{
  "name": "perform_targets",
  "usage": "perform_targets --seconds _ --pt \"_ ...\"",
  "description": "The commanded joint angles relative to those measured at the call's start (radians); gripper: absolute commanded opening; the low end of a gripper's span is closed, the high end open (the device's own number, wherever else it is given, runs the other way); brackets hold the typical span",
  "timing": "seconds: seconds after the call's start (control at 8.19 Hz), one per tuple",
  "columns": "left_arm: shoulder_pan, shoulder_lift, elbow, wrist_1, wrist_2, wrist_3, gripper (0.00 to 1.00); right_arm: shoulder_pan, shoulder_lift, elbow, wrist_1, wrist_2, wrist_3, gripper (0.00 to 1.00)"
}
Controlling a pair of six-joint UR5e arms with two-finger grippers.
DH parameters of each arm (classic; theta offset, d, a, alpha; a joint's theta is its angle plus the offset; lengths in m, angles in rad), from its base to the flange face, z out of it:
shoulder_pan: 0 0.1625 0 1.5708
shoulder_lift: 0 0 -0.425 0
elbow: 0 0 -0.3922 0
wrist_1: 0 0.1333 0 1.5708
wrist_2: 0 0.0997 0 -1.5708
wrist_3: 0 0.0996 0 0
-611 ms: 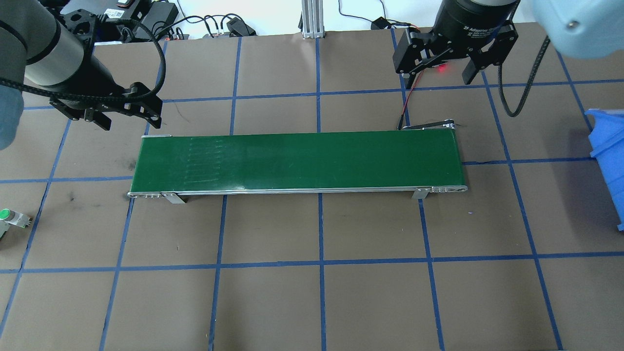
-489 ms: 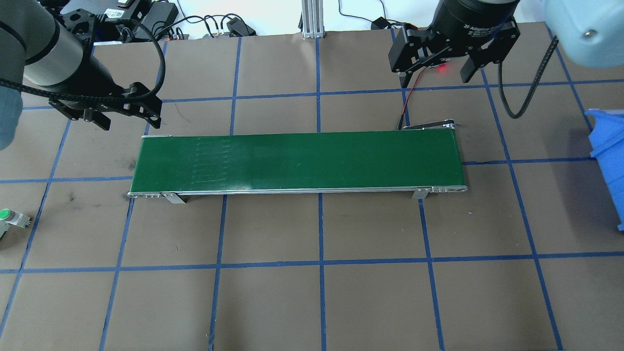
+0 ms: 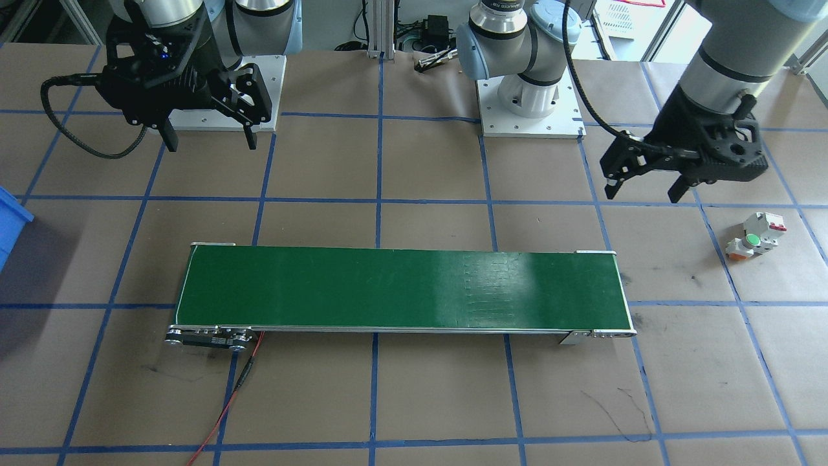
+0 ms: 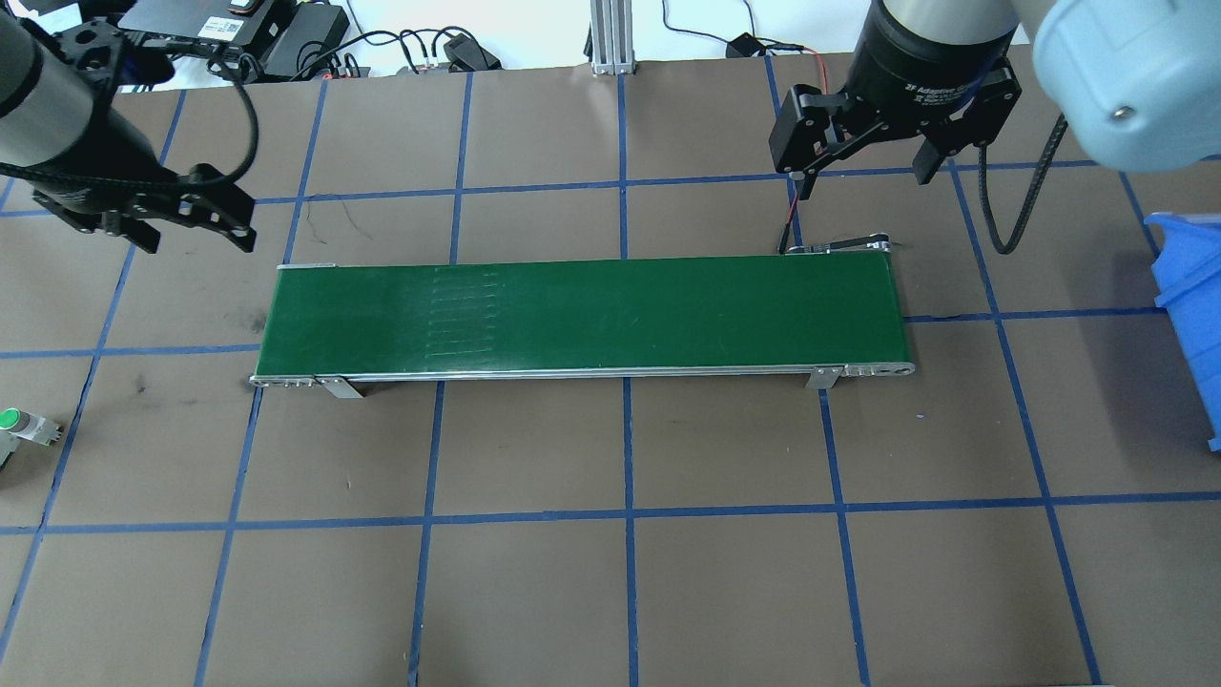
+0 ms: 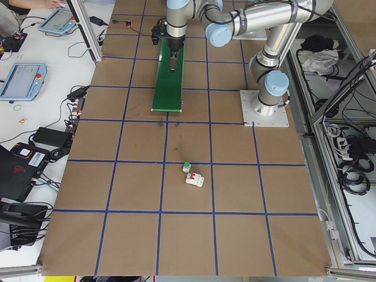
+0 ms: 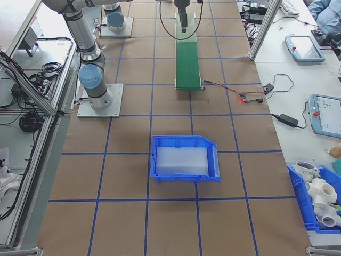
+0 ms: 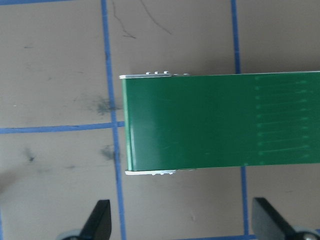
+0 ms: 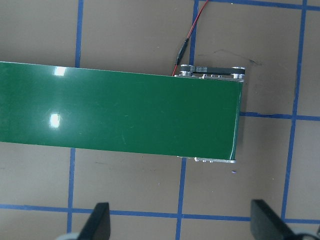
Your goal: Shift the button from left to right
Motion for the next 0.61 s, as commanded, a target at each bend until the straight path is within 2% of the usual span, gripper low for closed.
perform_targets --seconds 0.0,0.24,0.37,0.49 --pt "0.345 -0.034 -0.001 0.003 0.000 0.241 1.00 0.000 0.009 0.015 -0.036 -0.007 -0.001 1.00" --pt "0.557 -0.130 0.001 0.009 -0.001 0.332 1.00 0.000 0.010 0.016 -0.050 -0.007 -0.001 1.00" --pt "0.606 -0.184 -0.002 0.088 -0.004 0.402 1.00 0.000 0.012 0.020 -0.050 -0.007 0.002 1.00" --pt "0.617 -0.259 -0.011 0.204 0.000 0.511 1.00 0.000 0.013 0.020 -0.065 -0.004 0.003 1.00"
